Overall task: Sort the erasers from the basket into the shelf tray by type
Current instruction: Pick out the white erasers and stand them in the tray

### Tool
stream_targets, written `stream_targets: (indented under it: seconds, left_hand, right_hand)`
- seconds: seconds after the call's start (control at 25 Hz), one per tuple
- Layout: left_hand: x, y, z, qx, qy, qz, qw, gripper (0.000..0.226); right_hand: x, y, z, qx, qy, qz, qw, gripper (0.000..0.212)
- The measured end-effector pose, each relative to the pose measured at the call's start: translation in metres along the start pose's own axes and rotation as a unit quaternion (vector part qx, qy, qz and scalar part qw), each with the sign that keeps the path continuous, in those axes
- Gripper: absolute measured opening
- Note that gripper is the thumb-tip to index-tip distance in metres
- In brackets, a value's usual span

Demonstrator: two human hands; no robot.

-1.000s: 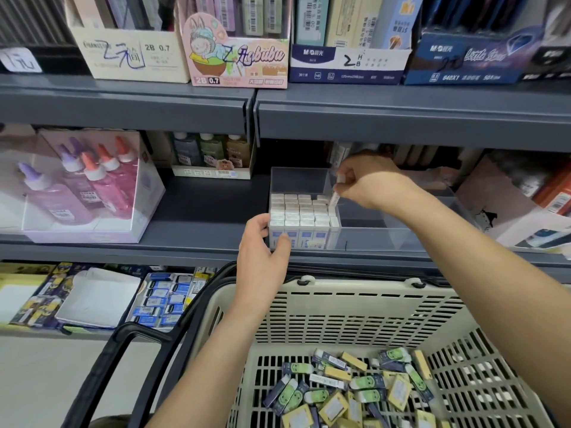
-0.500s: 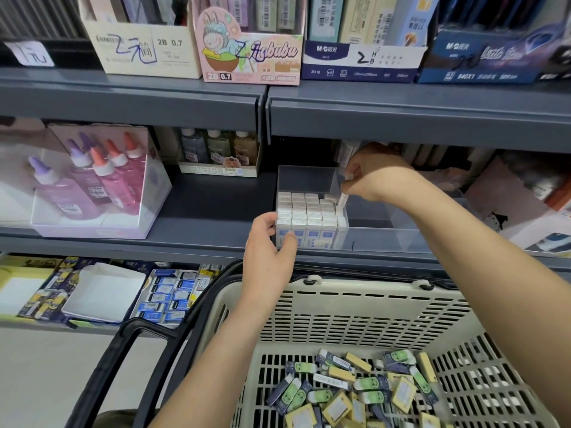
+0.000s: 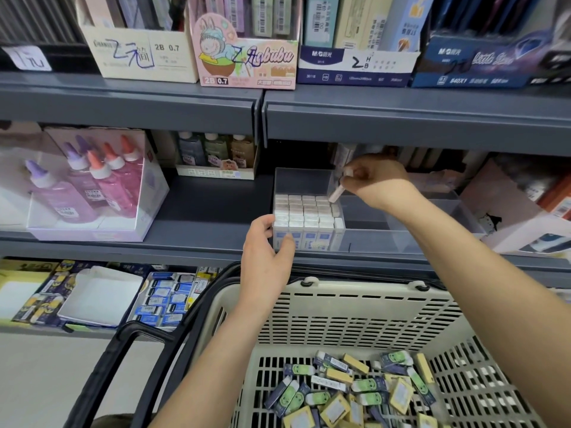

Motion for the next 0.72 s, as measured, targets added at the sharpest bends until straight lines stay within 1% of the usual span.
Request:
stream_targets:
  seconds: [0.04, 0.08, 0.12, 0.16, 0.24, 0.28, 0.32, 0.36, 0.4, 0.48, 0.52, 0.56, 0.64, 0.72]
  left_hand:
    - [-0.001, 0.001, 0.0, -0.006, -0.012, -0.005, 1.0, 0.037]
    - [-0.002, 0.002, -0.001, -0.014, -0.029, -0.021, 0.999, 0.04]
    - [-0.004, 0.004, -0.002, -0.016, -0.046, -0.05, 0.998, 0.043]
    - [-0.006, 0.007, -0.003, -0.008, -0.059, -0.083, 0.995, 0.046]
    - [-0.008, 0.011, -0.005, 0.026, -0.062, -0.124, 0.99, 0.047]
    - [-0.008, 0.012, -0.005, 0.036, -0.054, -0.131, 0.989, 0.043]
    - [-0.008, 0.012, -0.005, 0.034, -0.047, -0.135, 0.989, 0.036]
    - [-0.007, 0.011, -0.004, 0.023, -0.041, -0.133, 0.99, 0.031]
    - [-0.007, 0.01, -0.003, 0.009, -0.034, -0.124, 0.992, 0.026]
    - [-0.007, 0.008, -0.002, -0.008, -0.012, -0.095, 0.995, 0.019]
    - [-0.007, 0.007, -0.001, -0.011, -0.002, -0.085, 0.996, 0.018]
    - [-0.007, 0.006, -0.001, -0.012, 0.005, -0.08, 0.997, 0.017]
    - [-0.006, 0.006, -0.003, -0.011, 0.004, -0.078, 0.997, 0.019]
    - [-0.005, 0.006, -0.004, -0.011, 0.002, -0.08, 0.997, 0.02]
  right_hand:
    - [-0.002, 0.005, 0.0, -0.016, -0.088, -0.02, 0.996, 0.004]
    - [-0.001, 0.012, 0.0, -0.017, -0.189, -0.028, 0.982, 0.005]
    - [0.002, 0.02, -0.001, -0.006, -0.261, -0.014, 0.965, 0.011]
    - [0.007, 0.03, -0.003, 0.022, -0.289, 0.02, 0.957, 0.015]
    - [0.018, 0.049, -0.01, 0.109, -0.27, 0.101, 0.951, 0.014]
    - [0.022, 0.056, -0.015, 0.146, -0.261, 0.128, 0.946, 0.012]
    - [0.022, 0.059, -0.018, 0.165, -0.259, 0.138, 0.941, 0.011]
    - [0.02, 0.056, -0.02, 0.164, -0.255, 0.13, 0.944, 0.014]
    - [0.015, 0.049, -0.021, 0.142, -0.239, 0.101, 0.955, 0.018]
    - [0.002, 0.031, -0.02, 0.084, -0.154, 0.009, 0.984, 0.022]
    - [-0.004, 0.022, -0.022, 0.076, -0.101, -0.03, 0.992, 0.025]
    - [-0.008, 0.014, -0.027, 0.078, -0.054, -0.045, 0.994, 0.026]
    - [-0.008, 0.001, -0.04, 0.111, 0.038, -0.021, 0.993, 0.028]
    - [-0.002, -0.005, -0.052, 0.15, 0.131, -0.002, 0.98, 0.033]
Point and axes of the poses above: each hand's wrist, its own y-axis away from the middle knuckle, its own z-axis out of the back of the hand, x = y × z, the point moved 1 cm from there along -y, towards the middle knuckle, and after that the axes turned 13 degrees about y, right-handed, at the moved point
